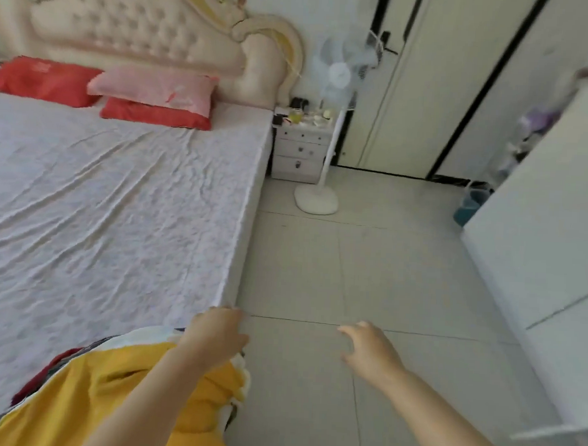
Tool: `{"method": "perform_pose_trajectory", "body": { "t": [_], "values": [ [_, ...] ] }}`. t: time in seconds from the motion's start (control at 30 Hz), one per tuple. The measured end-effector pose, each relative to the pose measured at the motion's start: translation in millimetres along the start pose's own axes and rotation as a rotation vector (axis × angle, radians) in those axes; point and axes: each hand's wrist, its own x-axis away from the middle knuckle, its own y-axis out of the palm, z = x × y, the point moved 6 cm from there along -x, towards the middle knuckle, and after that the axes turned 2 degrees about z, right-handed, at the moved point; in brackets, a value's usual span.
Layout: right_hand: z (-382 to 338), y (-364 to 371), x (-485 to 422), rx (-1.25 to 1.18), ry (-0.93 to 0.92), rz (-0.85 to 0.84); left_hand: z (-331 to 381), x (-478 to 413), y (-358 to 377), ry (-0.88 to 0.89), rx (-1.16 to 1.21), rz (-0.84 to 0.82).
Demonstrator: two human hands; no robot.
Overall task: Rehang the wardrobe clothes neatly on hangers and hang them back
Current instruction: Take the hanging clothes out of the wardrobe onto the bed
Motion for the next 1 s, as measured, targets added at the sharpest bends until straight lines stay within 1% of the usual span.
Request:
{"method": "perform_pose_trajectory", "body": {
  "t": [0.13, 0.23, 0.3, 0.33, 0.4, 0.47, 0.6, 0.7, 0.83, 1.0],
  "values": [
    [116, -26, 62, -0.108, 0.223, 0.073, 132, -23, 15, 0.223, -0.103, -0.043],
    [204, -42, 124, -0.184, 0.362, 0.144, 244, -22, 38, 0.404, -0.148, -0.08],
    [260, -49, 166, -0.222, 0.454, 0.186, 318, -13, 55, 0.521, -0.175, -0.103],
    [298, -53, 197, -0.255, 0.51, 0.215, 369, -5, 69, 0.592, -0.199, -0.106],
    [339, -57, 229, -0.31, 0.571, 0.244, 427, 7, 85, 0.667, -0.225, -0.124],
    [392, -64, 272, -0.352, 0.655, 0.291, 501, 26, 108, 0.768, -0.242, -0.137],
    [486, -85, 346, -0.328, 0.787, 0.39, 638, 69, 137, 0.963, -0.246, -0.134],
    [541, -102, 392, -0.311, 0.889, 0.443, 723, 101, 149, 1.098, -0.247, -0.152],
    [601, -139, 432, -0.269, 0.953, 0.526, 823, 129, 152, 1.26, -0.201, -0.139],
    [669, -210, 465, -0.237, 1.015, 0.729, 942, 136, 137, 1.435, -0.086, -0.11]
  ]
}}
